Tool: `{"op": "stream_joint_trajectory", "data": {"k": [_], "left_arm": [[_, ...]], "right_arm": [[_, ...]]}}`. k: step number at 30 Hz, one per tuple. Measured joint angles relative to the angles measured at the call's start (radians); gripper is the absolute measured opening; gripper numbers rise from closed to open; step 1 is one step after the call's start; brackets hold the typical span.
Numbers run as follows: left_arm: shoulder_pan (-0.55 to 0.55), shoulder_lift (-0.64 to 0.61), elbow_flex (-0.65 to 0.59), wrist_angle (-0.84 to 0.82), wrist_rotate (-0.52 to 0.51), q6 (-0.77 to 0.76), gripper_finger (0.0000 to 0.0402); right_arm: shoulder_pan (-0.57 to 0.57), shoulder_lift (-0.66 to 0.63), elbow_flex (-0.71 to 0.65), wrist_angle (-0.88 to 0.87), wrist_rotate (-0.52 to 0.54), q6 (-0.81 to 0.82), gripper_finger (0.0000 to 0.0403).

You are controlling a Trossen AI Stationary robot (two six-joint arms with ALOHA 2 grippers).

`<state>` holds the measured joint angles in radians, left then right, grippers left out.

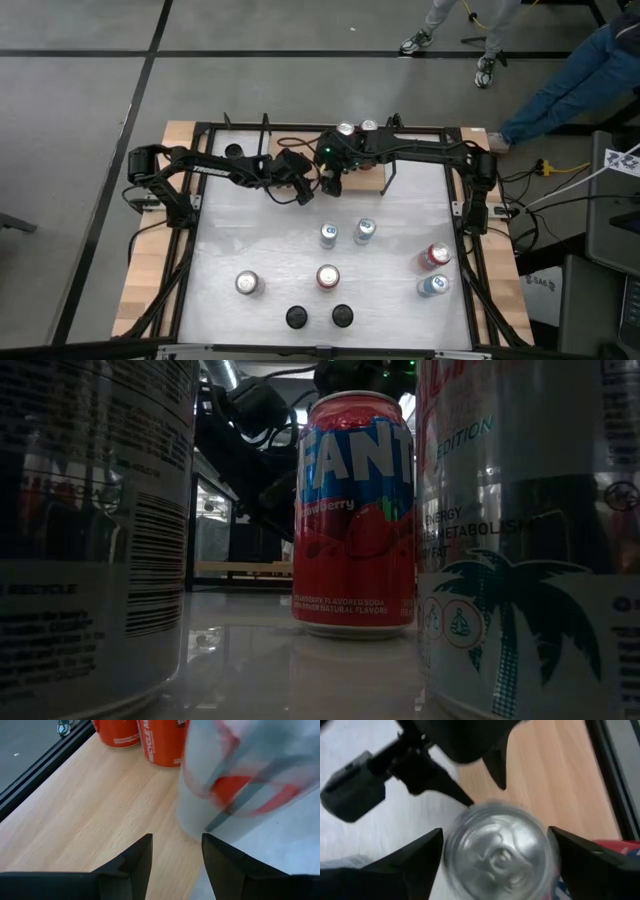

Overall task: Place canned beverage on shelf
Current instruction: Put the red and silver soda can on the shelf

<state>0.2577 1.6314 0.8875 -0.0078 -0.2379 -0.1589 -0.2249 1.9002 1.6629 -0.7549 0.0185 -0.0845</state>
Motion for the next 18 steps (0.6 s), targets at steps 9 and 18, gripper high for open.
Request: {"op": "stream_joint_trajectory", "data": {"k": [9, 18], "left_arm": [[0.0, 0.0, 0.0, -0.003, -0.006, 0.0, 0.0163], [0.001, -0.008, 0.0, -0.004, -0.015, 0.003, 0.0163]], "right_arm": [[0.0, -0.001, 0.0, 0.021, 0.0, -0.002, 0.0379], [0.0, -0.001, 0.002, 0.014, 0.007, -0.003, 0.038]]}}
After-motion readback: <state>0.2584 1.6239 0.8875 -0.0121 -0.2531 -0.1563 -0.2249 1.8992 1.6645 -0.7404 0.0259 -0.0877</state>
